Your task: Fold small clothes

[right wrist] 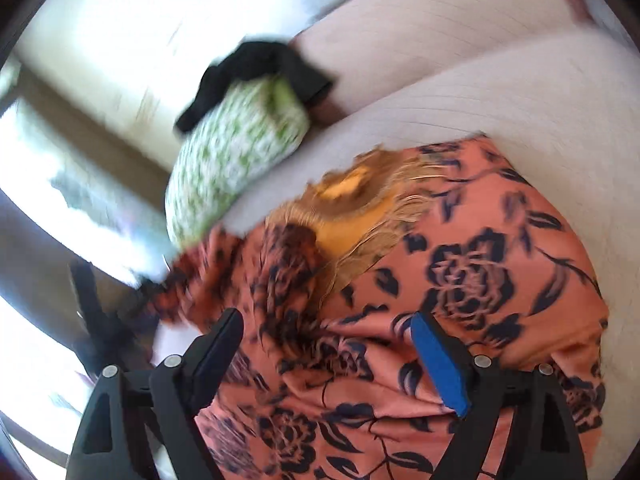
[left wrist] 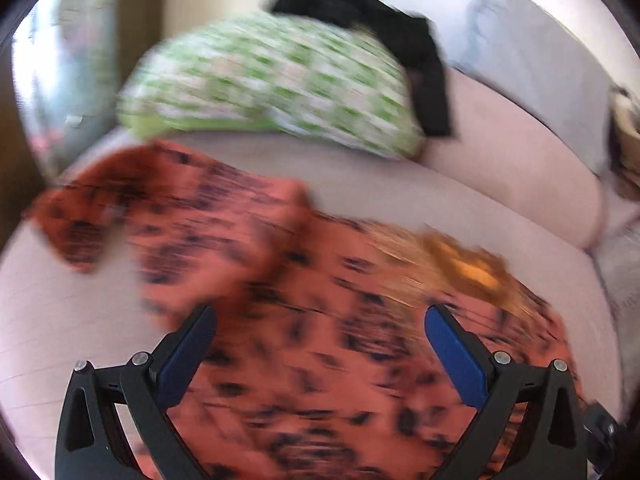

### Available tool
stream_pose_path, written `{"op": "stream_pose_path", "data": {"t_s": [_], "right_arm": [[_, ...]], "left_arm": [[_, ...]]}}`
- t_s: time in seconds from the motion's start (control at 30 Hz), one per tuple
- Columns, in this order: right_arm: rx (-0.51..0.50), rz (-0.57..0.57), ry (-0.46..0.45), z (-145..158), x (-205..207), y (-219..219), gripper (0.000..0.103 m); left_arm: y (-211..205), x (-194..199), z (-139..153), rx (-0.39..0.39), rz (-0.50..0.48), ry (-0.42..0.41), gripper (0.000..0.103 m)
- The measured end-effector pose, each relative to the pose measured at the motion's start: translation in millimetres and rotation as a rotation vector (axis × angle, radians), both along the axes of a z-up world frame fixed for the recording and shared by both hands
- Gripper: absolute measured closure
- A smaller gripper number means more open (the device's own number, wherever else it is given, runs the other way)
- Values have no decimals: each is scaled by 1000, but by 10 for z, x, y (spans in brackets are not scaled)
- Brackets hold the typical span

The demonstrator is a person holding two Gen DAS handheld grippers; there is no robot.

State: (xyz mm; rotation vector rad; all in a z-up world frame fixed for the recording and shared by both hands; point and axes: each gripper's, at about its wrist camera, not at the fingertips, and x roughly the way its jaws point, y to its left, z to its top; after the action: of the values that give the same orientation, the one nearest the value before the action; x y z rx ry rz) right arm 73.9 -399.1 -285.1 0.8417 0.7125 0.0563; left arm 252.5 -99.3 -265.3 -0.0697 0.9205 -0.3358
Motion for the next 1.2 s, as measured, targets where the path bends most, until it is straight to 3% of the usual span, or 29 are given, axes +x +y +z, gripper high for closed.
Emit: {"op": "stream_pose_path", "data": {"t_s": [0.07, 0.27, 0.37, 0.47, 0.53, 0.57, 0.6, 0.63, 0.67, 0.73, 0.83, 0.97, 1.03, 1.2], "right_arm": [[108, -26, -7, -86, -26, -142, 19], [214, -69, 51, -305, -35, -293, 22], [248, -75, 103, -537, -44, -296, 24], [270, -76, 115, -618, 43, -261, 24], [266, -71, 120, -631, 58, -249, 24], [263, -70, 123, -628, 55, -251, 24], [261, -70, 125, -628, 102, -243, 24], [258, -69, 125, -622, 98, -244, 24], [256, -69, 125, -620, 102, -244, 24], [254, -67, 125, -618, 98, -236, 24], [253, -73, 116, -580, 90, -262, 25], [202, -116, 59, -414, -13, -334, 25], [148, -148, 22, -295, -95, -362, 25], [109, -167, -10, -161, -191, -388, 25]], "left_arm": [[-188, 83, -143, -56, -58, 93, 0], [-373, 359, -429, -226, -64, 283, 0], [-408, 465, -503, -230, -40, 330, 2], [-449, 494, -516, -270, -65, 366, 9], [-523, 479, -529, -286, -99, 384, 23], [-578, 464, -535, -277, -116, 384, 28], [-651, 446, -528, -244, -141, 376, 47], [-712, 432, -527, -210, -158, 369, 73], [-774, 403, -541, -175, -180, 360, 83], [-804, 353, -556, -151, -186, 345, 93], [-748, 255, -397, -184, -187, 294, 98], [-375, 83, 116, -297, -154, 136, 99], [-171, 62, 296, -319, -124, 75, 99], [249, 8, 414, -311, -32, 20, 99]]}}
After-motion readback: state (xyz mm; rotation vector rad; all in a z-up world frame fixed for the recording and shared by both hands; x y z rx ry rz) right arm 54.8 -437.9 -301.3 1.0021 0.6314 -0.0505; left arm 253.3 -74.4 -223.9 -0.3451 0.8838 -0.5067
